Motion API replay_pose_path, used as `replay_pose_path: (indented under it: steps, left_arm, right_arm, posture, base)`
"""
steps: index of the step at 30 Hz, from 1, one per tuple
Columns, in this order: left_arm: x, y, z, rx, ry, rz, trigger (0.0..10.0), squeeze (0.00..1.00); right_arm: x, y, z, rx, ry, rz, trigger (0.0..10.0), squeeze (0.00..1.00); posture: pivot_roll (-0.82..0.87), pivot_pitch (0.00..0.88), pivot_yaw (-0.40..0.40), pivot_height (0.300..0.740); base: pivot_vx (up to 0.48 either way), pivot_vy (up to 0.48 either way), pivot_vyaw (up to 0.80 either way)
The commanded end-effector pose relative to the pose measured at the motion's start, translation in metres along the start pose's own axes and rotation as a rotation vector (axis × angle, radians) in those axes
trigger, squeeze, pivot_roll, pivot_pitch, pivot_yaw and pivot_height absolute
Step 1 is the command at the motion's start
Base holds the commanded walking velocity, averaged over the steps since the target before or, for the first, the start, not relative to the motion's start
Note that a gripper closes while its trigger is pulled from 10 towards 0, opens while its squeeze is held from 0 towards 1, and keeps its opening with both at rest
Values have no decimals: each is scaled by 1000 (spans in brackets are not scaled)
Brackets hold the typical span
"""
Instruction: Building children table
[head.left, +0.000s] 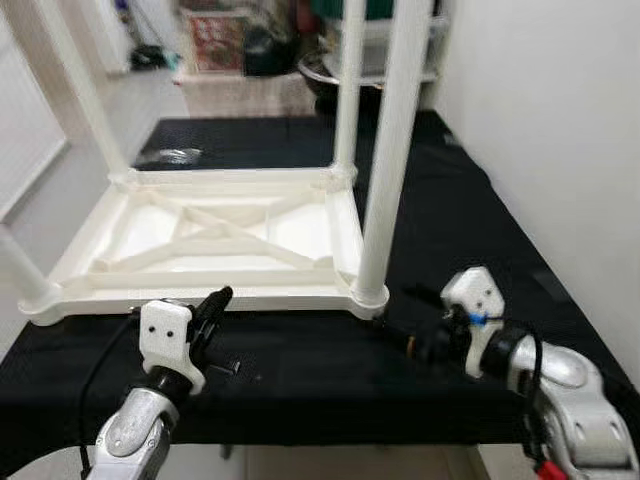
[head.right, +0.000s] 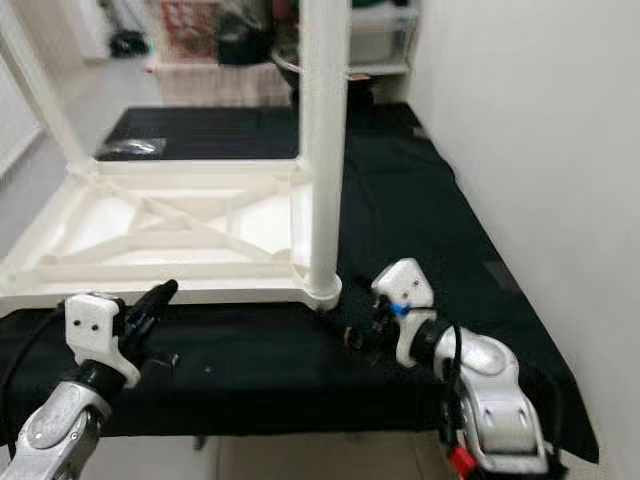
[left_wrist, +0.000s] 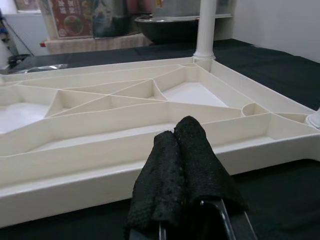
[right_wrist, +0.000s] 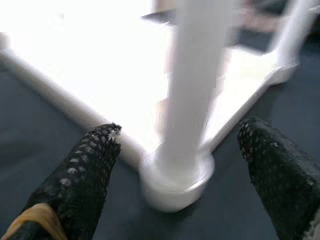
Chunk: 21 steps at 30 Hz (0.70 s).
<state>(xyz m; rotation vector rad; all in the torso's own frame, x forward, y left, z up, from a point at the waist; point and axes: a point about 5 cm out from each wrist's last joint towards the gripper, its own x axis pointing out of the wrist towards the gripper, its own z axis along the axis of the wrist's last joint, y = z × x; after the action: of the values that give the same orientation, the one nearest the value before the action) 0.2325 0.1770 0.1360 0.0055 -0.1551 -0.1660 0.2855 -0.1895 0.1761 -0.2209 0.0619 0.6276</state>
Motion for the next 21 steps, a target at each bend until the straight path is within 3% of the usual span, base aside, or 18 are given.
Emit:
replay_pose_path:
  steps: [1, 3, 6, 9, 10, 12, 13, 14, 15, 16, 17, 21]
  left_arm:
    - [-3, 3, -4, 7, 29, 20, 10000, 0]
    - [-11, 9, -7, 14, 52, 72, 10000, 0]
    - [-15, 12, -8, 18, 63, 87, 10000, 0]
    - [-20, 15, -10, 23, 77, 114, 10000, 0]
    - [-24, 17, -13, 36, 93, 145, 10000, 0]
    - [-28, 20, -15, 75, 118, 211, 10000, 0]
    - [-28, 20, -15, 75, 118, 211, 10000, 0]
    - [-29, 21, -15, 87, 121, 227, 10000, 0]
    - [-31, 22, -15, 100, 124, 242, 10000, 0]
    - [-31, 22, -15, 100, 124, 242, 10000, 0]
    - [-35, 24, -15, 103, 131, 268, 10000, 0]
    - [-43, 30, -15, 110, 151, 322, 10000, 0]
  right_arm:
    - [0, -4, -3, 5, 2, -42, 10000, 1000]
    - [11, -16, 5, 5, -19, -85, 10000, 1000]
    - [13, -18, 7, 9, -27, -78, 10000, 1000]
    - [21, -13, 12, 14, -59, -27, 10000, 1000]
    - [30, -4, 15, 27, -92, 34, 10000, 996]
    - [48, 10, 15, 49, -119, 96, 10000, 608]
    - [48, 10, 15, 49, -119, 96, 10000, 608]
    - [52, 13, 14, 54, -121, 100, 10000, 545]
    - [56, 14, 13, 57, -122, 95, 10000, 212]
    - [56, 14, 13, 57, -122, 95, 10000, 212]
    - [62, 15, 13, 68, -131, 85, 10000, 0]
    - [71, 17, 14, 86, -144, 66, 10000, 0]
  posture:
    - [6, 40, -8, 740]
    - [27, 47, -19, 740]
    - [27, 47, -19, 740]
    - [44, 54, -25, 740]
    - [53, 56, -30, 740]
    - [75, 55, -38, 740]
    - [75, 55, -38, 740]
    - [86, 54, -41, 740]
    - [89, 54, -42, 740]
    - [89, 54, -42, 740]
    - [100, 56, -43, 740]
    - [112, 63, -47, 740]
  base:
    - [0, 0, 0]
    - [0, 0, 0]
    - [0, 0, 0]
    - [0, 0, 0]
    - [0, 0, 0]
    - [0, 0, 0]
    - [0, 0, 0]
    - [0, 0, 0]
    - [0, 0, 0]
    - [0, 0, 0]
    - [0, 0, 0]
    - [0, 0, 0]
